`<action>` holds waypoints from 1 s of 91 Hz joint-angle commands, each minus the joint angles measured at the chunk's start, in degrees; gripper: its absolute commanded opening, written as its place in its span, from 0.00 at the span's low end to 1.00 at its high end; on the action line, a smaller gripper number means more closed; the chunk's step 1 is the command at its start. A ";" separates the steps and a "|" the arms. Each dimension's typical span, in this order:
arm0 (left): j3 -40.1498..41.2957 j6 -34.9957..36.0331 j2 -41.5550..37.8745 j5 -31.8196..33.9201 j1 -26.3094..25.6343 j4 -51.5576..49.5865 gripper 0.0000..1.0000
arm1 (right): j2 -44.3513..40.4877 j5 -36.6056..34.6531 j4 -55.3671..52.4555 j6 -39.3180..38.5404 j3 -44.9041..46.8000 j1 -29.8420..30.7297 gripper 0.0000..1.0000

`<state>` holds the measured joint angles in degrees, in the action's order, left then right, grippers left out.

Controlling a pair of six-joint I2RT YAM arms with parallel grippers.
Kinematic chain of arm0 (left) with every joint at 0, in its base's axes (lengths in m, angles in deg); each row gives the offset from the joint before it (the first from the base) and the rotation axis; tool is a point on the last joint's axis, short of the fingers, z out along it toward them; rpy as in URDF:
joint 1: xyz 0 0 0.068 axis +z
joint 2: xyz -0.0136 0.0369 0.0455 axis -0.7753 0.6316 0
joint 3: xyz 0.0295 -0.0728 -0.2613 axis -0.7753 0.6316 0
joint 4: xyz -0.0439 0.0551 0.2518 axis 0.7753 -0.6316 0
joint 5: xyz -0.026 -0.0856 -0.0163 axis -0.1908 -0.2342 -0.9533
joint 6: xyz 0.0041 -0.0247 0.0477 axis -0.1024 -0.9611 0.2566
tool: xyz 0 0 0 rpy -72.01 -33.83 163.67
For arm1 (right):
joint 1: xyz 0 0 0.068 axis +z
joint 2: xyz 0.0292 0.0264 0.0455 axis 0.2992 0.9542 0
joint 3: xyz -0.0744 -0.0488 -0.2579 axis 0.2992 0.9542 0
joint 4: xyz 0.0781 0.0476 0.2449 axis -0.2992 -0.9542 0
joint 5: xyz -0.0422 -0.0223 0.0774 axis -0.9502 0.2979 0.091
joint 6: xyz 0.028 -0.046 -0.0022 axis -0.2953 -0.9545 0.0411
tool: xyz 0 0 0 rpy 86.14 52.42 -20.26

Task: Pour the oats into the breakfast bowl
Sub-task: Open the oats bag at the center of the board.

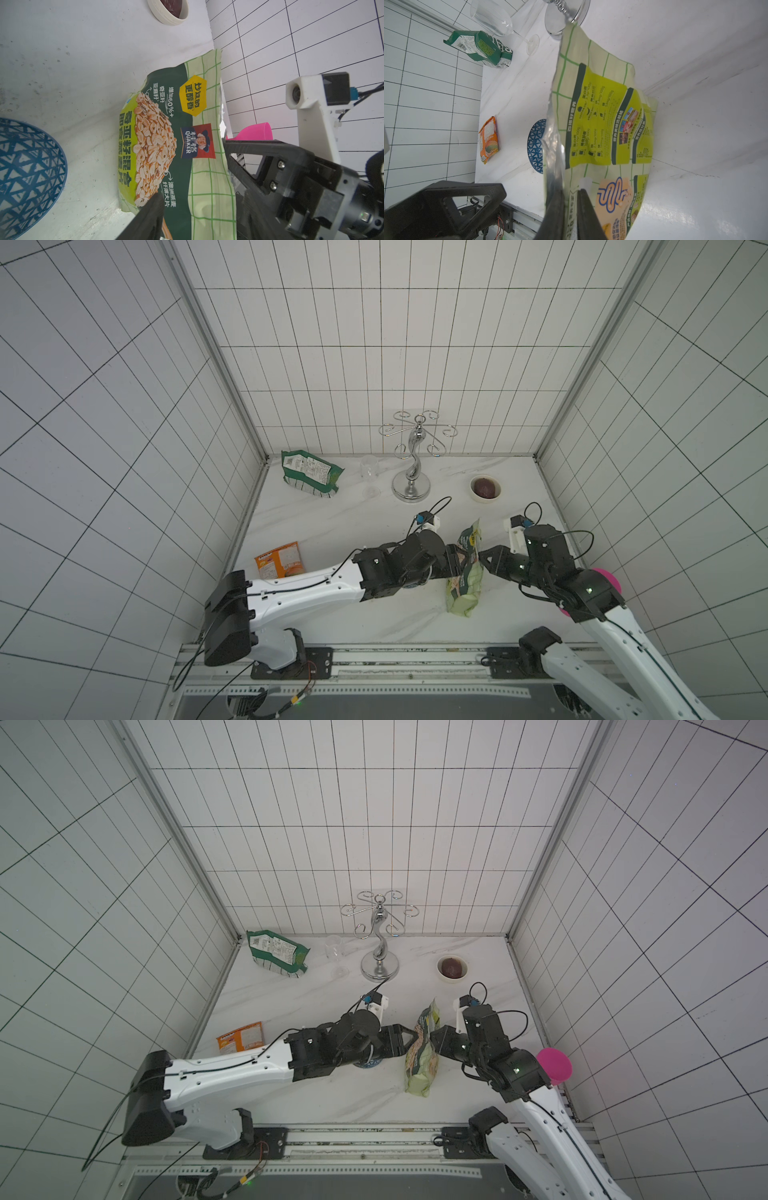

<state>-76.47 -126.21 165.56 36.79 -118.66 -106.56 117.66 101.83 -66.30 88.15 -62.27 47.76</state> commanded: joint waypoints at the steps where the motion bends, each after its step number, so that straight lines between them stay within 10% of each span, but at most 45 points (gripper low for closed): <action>1: -4.61 1.41 2.56 3.07 -0.24 -2.26 0.62 | -0.80 0.02 -0.44 -0.11 1.19 -0.19 0.09; 91: -14.02 0.47 15.68 1.08 1.27 -4.49 0.29 | -0.92 0.06 0.31 0.43 1.35 -0.19 0.00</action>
<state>-89.19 -125.62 179.35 38.52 -117.83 -111.15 116.87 102.01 -65.53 88.25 -61.73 47.76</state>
